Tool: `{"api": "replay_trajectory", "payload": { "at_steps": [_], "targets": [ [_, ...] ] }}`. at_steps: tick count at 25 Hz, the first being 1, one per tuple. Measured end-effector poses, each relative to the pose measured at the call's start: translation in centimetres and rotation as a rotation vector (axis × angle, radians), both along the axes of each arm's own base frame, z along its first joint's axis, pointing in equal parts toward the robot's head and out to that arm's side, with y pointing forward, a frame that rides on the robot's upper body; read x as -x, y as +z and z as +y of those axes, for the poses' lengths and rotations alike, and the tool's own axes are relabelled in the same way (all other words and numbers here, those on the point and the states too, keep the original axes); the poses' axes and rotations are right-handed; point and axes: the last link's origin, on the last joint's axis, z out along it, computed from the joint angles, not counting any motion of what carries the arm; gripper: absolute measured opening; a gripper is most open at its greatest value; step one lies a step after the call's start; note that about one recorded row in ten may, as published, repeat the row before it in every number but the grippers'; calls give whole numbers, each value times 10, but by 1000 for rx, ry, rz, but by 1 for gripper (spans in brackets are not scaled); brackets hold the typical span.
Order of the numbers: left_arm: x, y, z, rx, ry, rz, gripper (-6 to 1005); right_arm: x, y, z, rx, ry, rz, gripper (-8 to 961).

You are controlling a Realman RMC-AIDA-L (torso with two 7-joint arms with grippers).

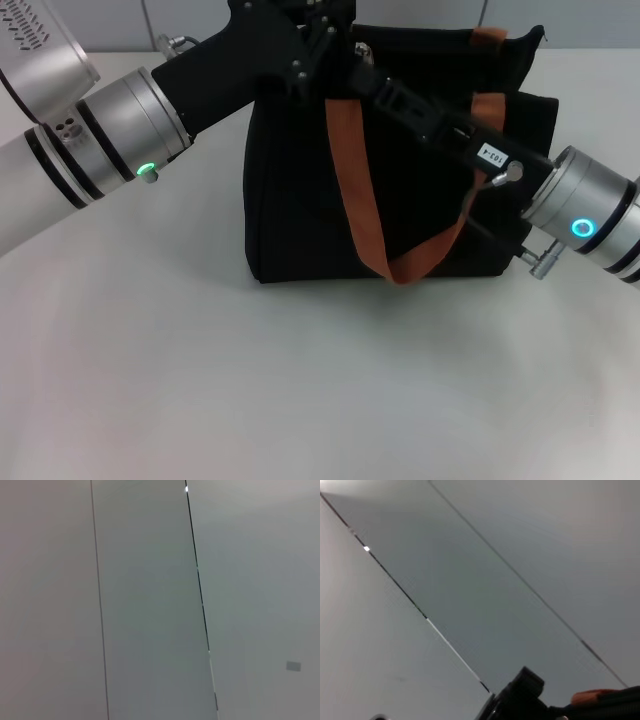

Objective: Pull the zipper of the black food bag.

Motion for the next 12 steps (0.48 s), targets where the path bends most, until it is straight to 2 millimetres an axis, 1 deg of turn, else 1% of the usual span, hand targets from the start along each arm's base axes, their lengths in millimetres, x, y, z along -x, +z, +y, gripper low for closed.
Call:
{"api": "replay_trajectory", "payload": {
  "at_steps": [12],
  "targets": [
    [0,0,1,-2,3,4,37,2,1,3,-4,10,-6,332]
  ]
}}
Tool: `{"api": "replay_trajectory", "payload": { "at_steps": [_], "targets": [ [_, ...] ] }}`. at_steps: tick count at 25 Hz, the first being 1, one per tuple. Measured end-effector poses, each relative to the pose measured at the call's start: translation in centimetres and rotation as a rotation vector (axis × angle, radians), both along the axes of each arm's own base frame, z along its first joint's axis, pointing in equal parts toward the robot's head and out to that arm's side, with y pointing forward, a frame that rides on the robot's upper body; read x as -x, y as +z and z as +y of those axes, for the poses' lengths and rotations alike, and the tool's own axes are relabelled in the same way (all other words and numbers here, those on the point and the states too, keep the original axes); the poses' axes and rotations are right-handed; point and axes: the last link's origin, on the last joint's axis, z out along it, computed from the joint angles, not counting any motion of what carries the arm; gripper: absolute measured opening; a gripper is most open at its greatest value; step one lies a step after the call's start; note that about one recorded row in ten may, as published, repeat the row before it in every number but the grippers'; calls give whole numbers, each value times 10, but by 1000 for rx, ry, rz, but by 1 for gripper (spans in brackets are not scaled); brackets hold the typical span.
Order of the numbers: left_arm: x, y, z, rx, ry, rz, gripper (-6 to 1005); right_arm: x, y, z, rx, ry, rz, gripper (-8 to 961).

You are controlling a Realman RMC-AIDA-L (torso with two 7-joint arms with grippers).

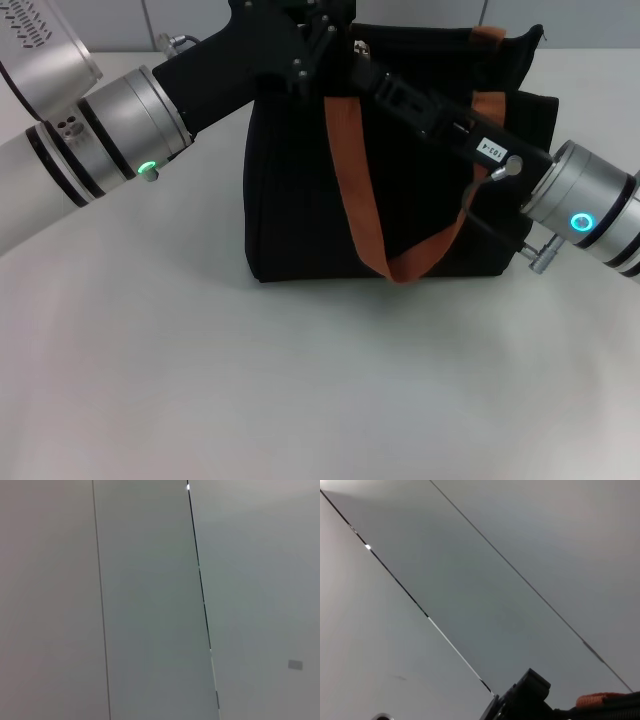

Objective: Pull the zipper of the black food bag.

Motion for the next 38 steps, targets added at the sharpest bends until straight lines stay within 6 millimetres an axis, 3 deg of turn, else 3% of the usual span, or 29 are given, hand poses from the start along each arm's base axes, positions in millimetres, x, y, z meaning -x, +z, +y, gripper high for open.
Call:
{"api": "replay_trajectory", "payload": {
  "at_steps": [4,10,11,38],
  "targets": [
    [0,0,0,0,-1,0,37,0,0,0,0,6,-4,331],
    [-2,0,-1,4,-13,-4,37,-1,0,1,-5,-2,-11,244],
    [-2,-1,-2,10,-17,-3,37,-1,0,1,-7,-3,-9,37],
    [-2,-2,-5,5,-7,-23,39,-23,11,-4,-52,-49,-30,-1]
  ]
}}
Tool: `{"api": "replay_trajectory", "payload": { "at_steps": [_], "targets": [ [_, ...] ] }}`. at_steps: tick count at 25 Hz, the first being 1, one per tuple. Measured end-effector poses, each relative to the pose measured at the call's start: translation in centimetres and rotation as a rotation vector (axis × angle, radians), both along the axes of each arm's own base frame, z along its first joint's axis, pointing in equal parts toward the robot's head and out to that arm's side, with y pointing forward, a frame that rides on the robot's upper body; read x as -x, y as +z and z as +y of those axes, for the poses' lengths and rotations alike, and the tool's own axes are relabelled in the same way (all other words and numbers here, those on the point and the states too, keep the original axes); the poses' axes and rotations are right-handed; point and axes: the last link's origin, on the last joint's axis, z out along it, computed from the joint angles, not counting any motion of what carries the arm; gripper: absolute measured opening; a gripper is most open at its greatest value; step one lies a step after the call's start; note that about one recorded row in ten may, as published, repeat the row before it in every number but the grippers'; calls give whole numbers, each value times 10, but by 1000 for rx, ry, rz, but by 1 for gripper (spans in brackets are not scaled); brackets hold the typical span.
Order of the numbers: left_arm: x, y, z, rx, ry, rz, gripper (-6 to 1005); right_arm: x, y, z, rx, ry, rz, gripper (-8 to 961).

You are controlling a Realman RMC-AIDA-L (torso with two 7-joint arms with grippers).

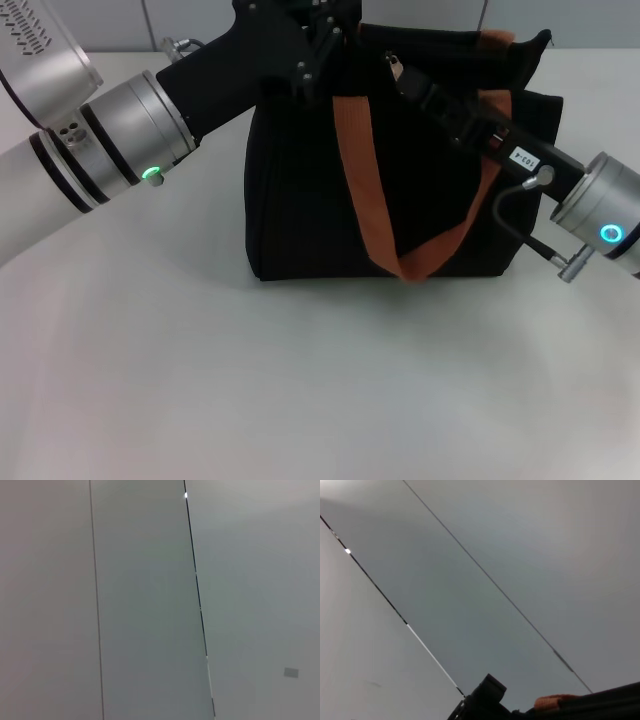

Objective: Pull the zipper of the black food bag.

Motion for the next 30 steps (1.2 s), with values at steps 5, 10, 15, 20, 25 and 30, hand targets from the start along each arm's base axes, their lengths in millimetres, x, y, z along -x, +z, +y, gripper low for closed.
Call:
{"api": "replay_trajectory", "payload": {
  "at_steps": [5,10,15,20,25,30],
  "targets": [
    [0,0,0,-1,1,-1,40,-5,3,-1,-9,-14,-1,-1],
    [1,0,0,-1,2,-1,40,-10,7,-2,-24,-35,5,-1],
    [2,1,0,-4,9,-1,40,-15,11,-2,-44,-51,5,-2],
    [3,1,0,-6,12,-1,41,-21,14,-3,-57,-68,1,-2],
    [3,2,1,-9,14,-3,41,-26,17,-5,-68,-82,-2,-2],
    [3,2,1,-11,16,-3,41,-35,21,-8,-81,-108,-1,-1]
  ]
}}
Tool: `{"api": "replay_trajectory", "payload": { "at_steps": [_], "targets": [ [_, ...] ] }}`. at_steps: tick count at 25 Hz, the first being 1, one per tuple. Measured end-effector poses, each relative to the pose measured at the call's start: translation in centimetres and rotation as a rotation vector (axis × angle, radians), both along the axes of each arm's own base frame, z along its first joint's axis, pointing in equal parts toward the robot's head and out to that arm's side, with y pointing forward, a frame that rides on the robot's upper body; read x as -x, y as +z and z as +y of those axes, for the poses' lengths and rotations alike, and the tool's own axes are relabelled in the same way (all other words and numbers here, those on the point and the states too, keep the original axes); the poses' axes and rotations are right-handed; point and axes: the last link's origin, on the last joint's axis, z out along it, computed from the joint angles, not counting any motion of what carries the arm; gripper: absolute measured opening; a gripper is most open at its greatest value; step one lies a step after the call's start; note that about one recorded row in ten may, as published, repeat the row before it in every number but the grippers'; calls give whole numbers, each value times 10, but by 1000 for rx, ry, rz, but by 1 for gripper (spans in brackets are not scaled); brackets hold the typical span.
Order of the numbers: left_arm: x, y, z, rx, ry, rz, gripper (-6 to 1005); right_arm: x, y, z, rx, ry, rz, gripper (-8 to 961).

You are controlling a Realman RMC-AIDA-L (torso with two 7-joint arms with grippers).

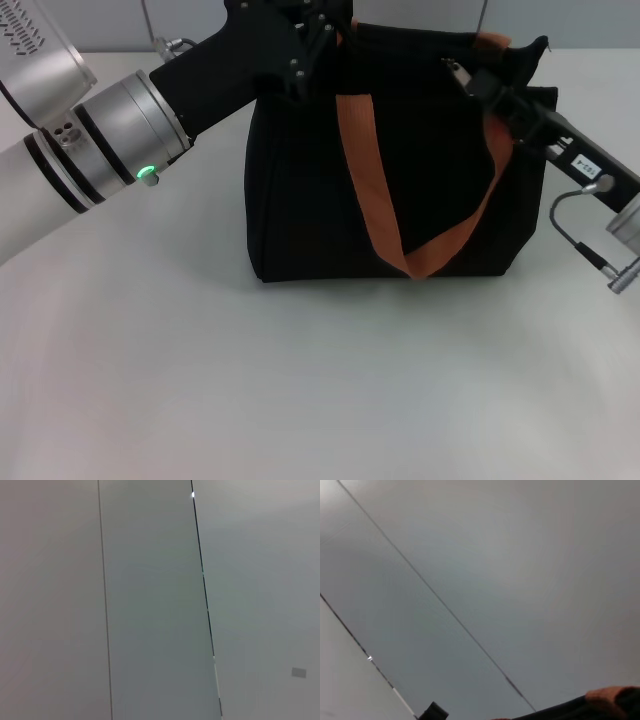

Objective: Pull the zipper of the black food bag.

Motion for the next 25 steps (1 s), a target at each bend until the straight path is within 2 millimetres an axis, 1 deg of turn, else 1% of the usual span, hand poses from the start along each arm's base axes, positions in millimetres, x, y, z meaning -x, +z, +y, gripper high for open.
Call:
{"api": "replay_trajectory", "payload": {
  "at_steps": [8,12,14,16,20,23,25],
  "targets": [
    [1,0,-1,1,4,0,42,-15,8,-6,-25,-51,6,-1],
    [2,0,-1,1,5,1,42,-19,11,-10,-40,-63,18,-1],
    [2,0,-1,1,7,1,42,-21,15,-13,-57,-59,31,-1],
    [3,-1,-1,2,9,1,42,-19,23,-20,-92,-19,59,-2],
    [3,-1,-1,2,10,2,43,-21,28,-26,-116,2,65,-2],
    [3,-1,-1,2,12,3,43,-26,35,-36,-180,7,69,22],
    [4,-1,-1,3,16,6,43,-26,35,-37,-187,7,72,38]
  ]
}}
